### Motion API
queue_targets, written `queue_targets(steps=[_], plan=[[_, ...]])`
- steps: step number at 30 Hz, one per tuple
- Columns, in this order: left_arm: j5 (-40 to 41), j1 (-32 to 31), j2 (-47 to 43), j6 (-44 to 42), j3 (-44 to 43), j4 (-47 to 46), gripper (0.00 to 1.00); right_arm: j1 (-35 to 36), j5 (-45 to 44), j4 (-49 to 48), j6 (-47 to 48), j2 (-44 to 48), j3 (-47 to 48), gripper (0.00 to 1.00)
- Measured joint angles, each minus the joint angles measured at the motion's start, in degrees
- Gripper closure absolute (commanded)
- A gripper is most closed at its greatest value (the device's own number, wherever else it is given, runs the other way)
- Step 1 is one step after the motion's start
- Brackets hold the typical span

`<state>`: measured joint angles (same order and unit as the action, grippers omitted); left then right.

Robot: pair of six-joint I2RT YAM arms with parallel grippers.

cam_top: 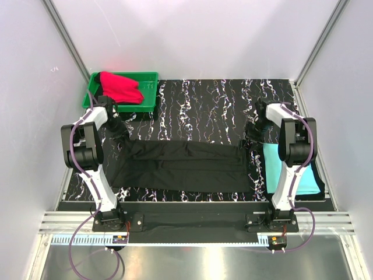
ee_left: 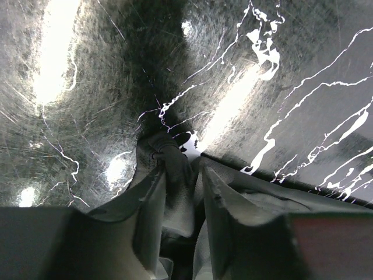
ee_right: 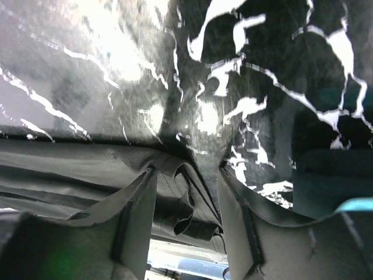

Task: Fold and stack the t-shirts
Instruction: Fold the tshirt

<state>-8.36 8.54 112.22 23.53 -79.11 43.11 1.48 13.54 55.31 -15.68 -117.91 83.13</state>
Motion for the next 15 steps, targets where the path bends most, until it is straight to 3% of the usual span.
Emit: queue_targets(steps=[7, 15], plan=[[0.0, 0.0, -1.1, 0.0, 1.0, -0.3, 0.70, 0.0, 1.2, -0.5, -0.6, 4.7, -2.8, 0.48], [0.0, 0.0, -1.6, -0.2, 1.4, -0.5, 0.79, 0.0, 2.7, -2.7, -1.3, 3.5, -2.8, 0.54]])
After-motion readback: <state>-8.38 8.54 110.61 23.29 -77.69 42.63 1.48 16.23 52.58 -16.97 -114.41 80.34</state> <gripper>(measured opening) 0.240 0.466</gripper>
